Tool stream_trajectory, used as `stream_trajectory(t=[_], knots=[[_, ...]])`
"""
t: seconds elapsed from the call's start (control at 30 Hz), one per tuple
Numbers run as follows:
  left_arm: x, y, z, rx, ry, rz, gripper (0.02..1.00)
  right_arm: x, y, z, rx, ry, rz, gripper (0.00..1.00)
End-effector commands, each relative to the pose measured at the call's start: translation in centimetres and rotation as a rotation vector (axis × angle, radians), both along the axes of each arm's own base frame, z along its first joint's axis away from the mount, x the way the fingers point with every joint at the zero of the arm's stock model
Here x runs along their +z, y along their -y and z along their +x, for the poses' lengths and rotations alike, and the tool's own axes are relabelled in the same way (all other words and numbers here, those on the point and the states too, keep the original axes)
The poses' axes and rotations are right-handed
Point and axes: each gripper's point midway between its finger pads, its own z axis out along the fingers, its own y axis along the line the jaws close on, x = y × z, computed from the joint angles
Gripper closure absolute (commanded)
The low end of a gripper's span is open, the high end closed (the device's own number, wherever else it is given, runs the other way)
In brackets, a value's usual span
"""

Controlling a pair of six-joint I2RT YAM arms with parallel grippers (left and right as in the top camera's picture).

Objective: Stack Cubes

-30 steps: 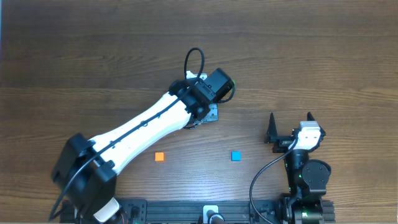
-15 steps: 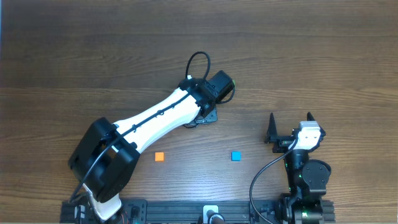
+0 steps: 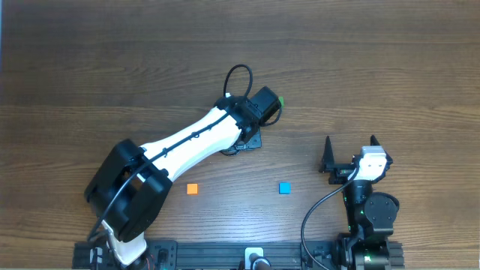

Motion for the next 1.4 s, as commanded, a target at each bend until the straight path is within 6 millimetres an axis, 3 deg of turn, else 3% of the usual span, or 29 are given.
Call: stream_trajectory(t=[0.03, 0.63, 0.93, 1.4], knots=[[-1.5, -0.3, -0.2, 0.006, -0.033, 0.013, 0.978, -0.2, 0.4, 0.0, -0.018, 0.001, -0.005, 0.007], [-1.9, -0.2, -0.3, 0.006, -0.043, 0.011, 0.978, -0.2, 0.4, 0.0, -0.018, 0.001, -0.005, 0.009], [-0.3, 0.0, -0.1, 0.005, -0.016, -0.013, 0.978, -0.2, 0.4, 0.0, -0.018, 0.001, -0.005, 0.009], [-0.1, -0.4, 0.0, 0.002, -0.008, 0.000, 0.980, -0.2, 0.4, 0.0, -0.018, 0.001, -0.005, 0.007]])
